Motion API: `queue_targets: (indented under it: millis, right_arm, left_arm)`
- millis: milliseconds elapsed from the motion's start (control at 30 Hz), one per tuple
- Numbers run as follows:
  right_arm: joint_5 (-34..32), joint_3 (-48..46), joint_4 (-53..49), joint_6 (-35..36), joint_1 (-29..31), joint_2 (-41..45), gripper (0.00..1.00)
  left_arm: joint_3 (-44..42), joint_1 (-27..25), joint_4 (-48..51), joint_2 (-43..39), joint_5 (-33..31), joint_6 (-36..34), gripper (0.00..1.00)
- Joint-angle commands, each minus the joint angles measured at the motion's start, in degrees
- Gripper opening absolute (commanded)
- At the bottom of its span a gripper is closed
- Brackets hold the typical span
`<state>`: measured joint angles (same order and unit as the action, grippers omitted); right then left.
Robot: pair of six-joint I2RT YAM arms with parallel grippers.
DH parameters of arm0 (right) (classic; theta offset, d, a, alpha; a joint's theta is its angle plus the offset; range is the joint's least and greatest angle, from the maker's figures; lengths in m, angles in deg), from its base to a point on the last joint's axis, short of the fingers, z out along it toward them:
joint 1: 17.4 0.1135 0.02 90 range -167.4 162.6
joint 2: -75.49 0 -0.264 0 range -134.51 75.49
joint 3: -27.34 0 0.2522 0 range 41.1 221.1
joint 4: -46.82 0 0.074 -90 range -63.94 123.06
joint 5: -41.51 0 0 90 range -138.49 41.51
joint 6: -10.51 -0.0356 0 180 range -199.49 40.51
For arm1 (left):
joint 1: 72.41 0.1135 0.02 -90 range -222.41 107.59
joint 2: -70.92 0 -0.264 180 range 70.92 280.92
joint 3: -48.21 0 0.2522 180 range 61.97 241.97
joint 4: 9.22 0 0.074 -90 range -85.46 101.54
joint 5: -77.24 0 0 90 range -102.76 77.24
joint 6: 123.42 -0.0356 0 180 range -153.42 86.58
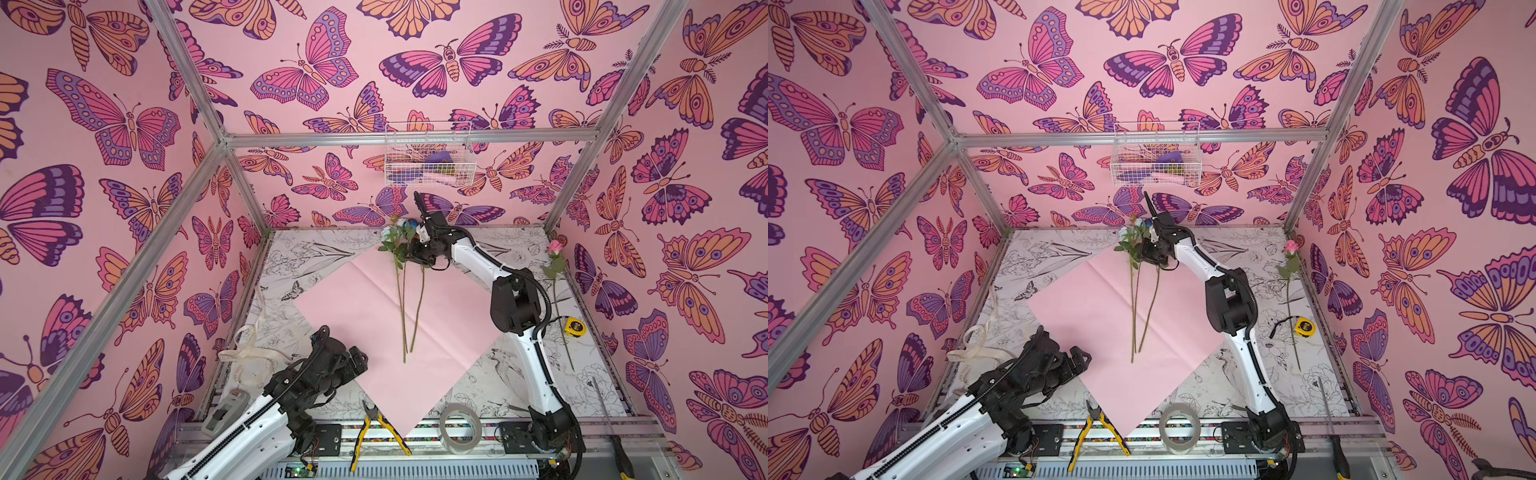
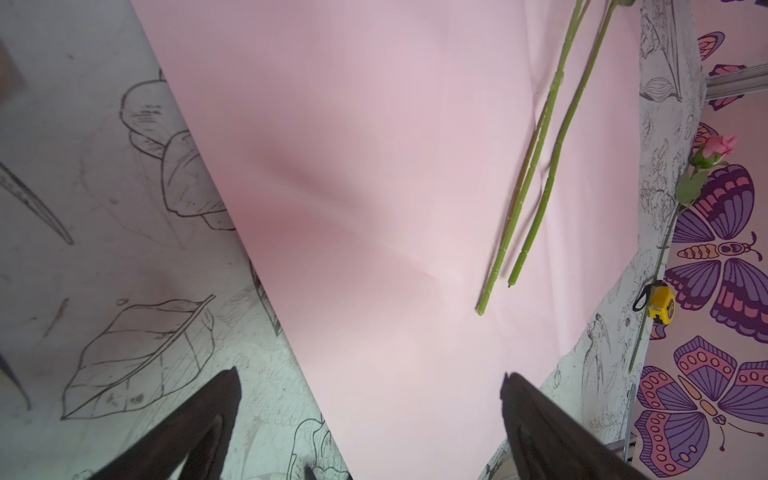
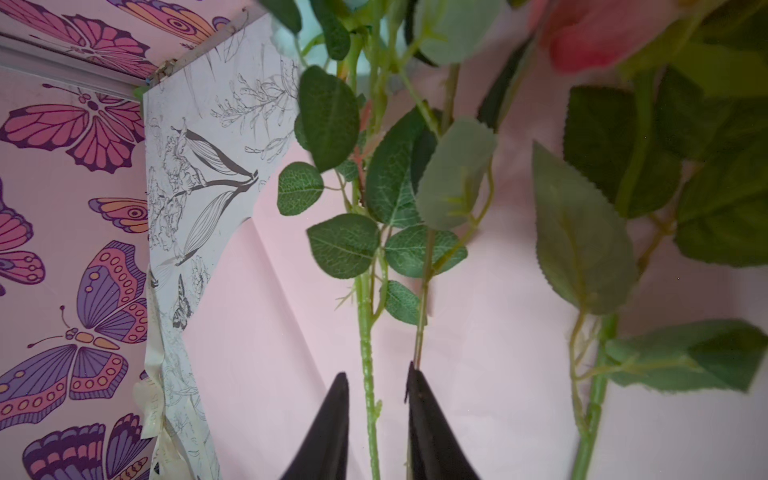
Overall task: Tie the bouquet of fake flowers
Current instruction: 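Carry the rose with the right gripper onto the paper beside the other roses, then release the rose and move the right gripper back to the last pink rose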
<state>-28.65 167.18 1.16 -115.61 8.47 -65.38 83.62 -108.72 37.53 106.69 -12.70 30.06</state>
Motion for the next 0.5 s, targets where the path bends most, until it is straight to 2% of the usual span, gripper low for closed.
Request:
queue_targets:
  millis: [0,133,267,467]
  right_arm:
    - [-4.45,1.53,-5.34,3.61,-0.53,3.36,0.3]
    - [-6.17,-3.57,-8.0,6.42,-1.97,9.5,0.29]
    - [-8.96,-14.86,-8.66,9.82,-5.04,20.36,0.28]
    - [-13.46,-34.71,-9.38,14.63,-16.11,38.3,0.27]
  left_arm:
    - [0.04,0.45,1.01,-0.11,-0.06,-0.22,1.0]
    - [0.24,0.43,1.18,-0.33,-0.32,-0.5,1.0]
    - [0.49,0.45,1.59,-0.68,-0.86,-0.77,1.0]
    - [0.4,0.47,1.71,-0.79,-1.72,-0.71,1.0]
